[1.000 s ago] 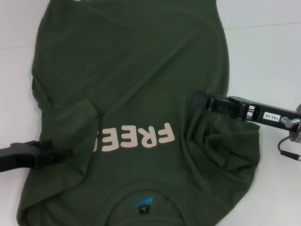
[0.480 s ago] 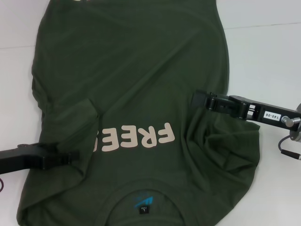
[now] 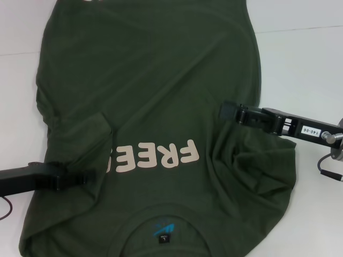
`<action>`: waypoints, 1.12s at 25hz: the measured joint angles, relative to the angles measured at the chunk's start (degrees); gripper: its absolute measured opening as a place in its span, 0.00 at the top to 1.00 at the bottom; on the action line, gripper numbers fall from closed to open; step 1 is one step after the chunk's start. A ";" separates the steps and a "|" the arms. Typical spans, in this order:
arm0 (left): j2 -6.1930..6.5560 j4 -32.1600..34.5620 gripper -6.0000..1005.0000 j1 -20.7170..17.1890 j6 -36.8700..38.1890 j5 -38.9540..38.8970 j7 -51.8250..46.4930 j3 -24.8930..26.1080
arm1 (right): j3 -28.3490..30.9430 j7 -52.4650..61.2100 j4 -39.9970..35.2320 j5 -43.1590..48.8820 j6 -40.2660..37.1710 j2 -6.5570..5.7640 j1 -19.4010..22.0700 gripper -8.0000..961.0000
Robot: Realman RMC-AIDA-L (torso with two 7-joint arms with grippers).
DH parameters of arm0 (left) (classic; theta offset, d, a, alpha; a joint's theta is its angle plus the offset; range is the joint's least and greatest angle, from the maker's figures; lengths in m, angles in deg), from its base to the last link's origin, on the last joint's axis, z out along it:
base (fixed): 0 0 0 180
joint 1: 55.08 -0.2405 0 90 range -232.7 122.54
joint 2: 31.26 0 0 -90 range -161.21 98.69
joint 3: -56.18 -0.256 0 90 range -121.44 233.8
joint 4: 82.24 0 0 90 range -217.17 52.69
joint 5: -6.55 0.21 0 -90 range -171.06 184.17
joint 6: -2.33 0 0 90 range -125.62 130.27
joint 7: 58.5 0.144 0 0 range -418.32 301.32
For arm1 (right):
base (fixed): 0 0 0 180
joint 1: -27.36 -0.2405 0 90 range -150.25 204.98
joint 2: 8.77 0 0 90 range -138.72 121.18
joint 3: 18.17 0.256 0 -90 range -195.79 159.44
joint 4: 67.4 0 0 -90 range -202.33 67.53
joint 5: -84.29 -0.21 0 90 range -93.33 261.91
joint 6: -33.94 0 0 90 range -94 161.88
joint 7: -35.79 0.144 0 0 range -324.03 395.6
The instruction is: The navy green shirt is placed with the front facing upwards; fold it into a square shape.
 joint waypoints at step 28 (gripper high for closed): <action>0.09 0.09 0.98 0.69 -0.42 -0.31 -3.57 -1.81 | 0.94 -0.17 -0.17 0.00 -0.13 0.03 0.58 0.22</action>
